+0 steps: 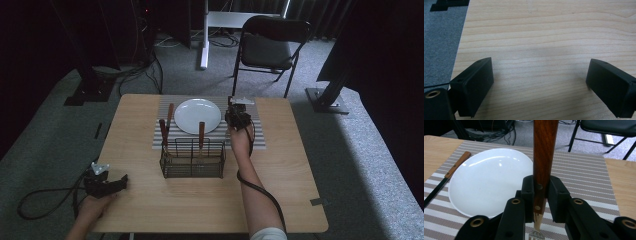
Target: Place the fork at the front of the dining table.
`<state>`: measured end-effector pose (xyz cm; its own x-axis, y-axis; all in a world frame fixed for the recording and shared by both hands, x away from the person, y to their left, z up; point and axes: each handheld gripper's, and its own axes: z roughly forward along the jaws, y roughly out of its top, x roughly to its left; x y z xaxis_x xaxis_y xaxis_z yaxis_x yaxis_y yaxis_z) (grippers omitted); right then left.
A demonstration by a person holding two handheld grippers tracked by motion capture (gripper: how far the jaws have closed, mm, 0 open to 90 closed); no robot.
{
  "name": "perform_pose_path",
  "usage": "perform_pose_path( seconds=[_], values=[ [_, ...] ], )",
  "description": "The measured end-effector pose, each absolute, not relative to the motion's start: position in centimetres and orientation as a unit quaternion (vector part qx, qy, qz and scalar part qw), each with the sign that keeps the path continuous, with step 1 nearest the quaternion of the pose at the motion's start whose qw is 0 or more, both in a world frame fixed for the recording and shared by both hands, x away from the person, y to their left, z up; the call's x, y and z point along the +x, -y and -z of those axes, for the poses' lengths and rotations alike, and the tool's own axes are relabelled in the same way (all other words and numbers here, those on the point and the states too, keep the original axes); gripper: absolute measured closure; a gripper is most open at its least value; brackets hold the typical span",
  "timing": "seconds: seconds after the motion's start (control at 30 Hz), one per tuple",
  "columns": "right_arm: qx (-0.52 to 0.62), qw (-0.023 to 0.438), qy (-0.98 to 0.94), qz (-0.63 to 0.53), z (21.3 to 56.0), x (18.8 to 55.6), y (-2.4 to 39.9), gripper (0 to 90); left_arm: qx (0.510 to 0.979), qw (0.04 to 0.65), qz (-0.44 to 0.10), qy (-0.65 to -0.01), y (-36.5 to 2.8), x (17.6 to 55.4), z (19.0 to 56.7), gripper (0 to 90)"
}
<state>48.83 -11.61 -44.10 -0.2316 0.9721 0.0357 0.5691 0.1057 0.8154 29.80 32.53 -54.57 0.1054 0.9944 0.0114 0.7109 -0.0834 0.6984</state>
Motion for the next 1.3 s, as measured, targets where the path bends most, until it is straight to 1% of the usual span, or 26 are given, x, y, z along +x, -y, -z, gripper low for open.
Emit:
perform_pose_path(
  seconds=[0.23,0.67,0.93,0.97,1.1,1.13,1.3],
  values=[
    [0.570,0.264,-0.690,-0.361,44.6,50.2,11.7,76.1,0.690,0.277,-0.256,-0.618,-32.5,29.8,54.6,7.4],
    [0.601,0.235,-0.680,-0.349,46.1,53.5,11.8,76.1,0.690,0.277,-0.256,-0.617,-32.6,29.8,54.6,7.4],
    [0.615,0.228,-0.679,-0.331,47.8,55.2,11.4,76.1,0.690,0.277,-0.256,-0.617,-32.6,29.8,54.6,7.4],
    [0.624,0.217,-0.674,-0.329,48.4,55.6,11.6,76.1,0.690,0.277,-0.256,-0.617,-32.6,29.8,54.6,7.4],
    [0.636,0.201,-0.668,-0.330,49.3,56.2,11.9,76.1,0.690,0.277,-0.256,-0.618,-32.6,29.8,54.6,7.4],
    [0.642,0.189,-0.665,-0.332,49.9,56.6,11.9,76.1,0.690,0.277,-0.256,-0.617,-32.6,29.8,54.6,7.4],
    [0.657,0.172,-0.652,-0.336,50.7,57.5,12.3,76.1,0.691,0.277,-0.256,-0.617,-32.6,29.8,54.6,7.4]
  ],
)
